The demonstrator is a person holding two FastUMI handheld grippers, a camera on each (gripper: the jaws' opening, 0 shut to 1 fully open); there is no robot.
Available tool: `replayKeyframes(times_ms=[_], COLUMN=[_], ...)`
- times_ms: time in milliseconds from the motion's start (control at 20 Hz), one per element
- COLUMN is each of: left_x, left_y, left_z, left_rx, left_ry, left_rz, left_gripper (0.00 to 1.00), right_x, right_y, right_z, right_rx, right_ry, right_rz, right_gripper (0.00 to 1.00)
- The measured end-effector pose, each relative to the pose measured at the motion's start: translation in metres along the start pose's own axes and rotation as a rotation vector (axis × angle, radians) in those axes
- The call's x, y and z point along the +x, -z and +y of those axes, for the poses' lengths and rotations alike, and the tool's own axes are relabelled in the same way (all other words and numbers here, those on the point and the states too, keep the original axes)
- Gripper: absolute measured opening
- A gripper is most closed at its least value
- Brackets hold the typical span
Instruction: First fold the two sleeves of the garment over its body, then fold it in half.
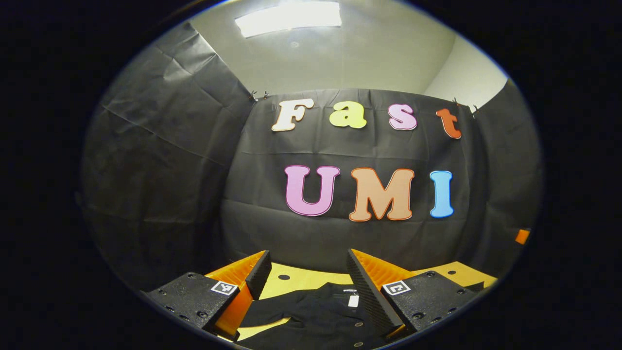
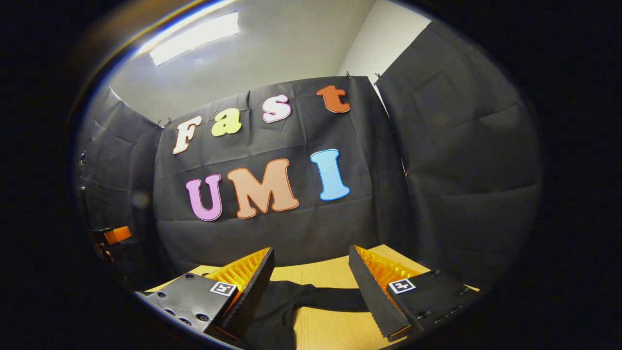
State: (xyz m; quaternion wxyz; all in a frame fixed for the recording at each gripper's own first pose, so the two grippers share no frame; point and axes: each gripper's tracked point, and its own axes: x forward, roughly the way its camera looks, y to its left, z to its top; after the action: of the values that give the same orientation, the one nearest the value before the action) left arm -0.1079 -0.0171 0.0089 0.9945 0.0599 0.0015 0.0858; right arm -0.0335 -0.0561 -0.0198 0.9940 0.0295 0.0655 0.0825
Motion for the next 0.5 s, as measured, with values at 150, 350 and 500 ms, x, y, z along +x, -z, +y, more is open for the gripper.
replayKeyframes(times_ms=[150,350,500], left_x=[-0.004,-0.008,-0.009], left_y=[0.002,0.003,0.009], left_z=[0.005,0.004,0.011], left_rx=[0.044,0.038,0.043], left_ry=[-0.017,-0.019,-0.046], left_rz=[0.010,0.007,0.020], left_gripper=[0.91,0.92,0.92], right_x=[0.007,0.011,0.013], right_y=[0.001,0.002,0.006], right_z=[0.000,-0.002,-0.011], right_rx=[0.047,0.075,0.085], right_ry=[-0.016,-0.026,-0.012], right_rz=[0.012,0.008,0.011], right_gripper=[0.97,0.97,0.97])
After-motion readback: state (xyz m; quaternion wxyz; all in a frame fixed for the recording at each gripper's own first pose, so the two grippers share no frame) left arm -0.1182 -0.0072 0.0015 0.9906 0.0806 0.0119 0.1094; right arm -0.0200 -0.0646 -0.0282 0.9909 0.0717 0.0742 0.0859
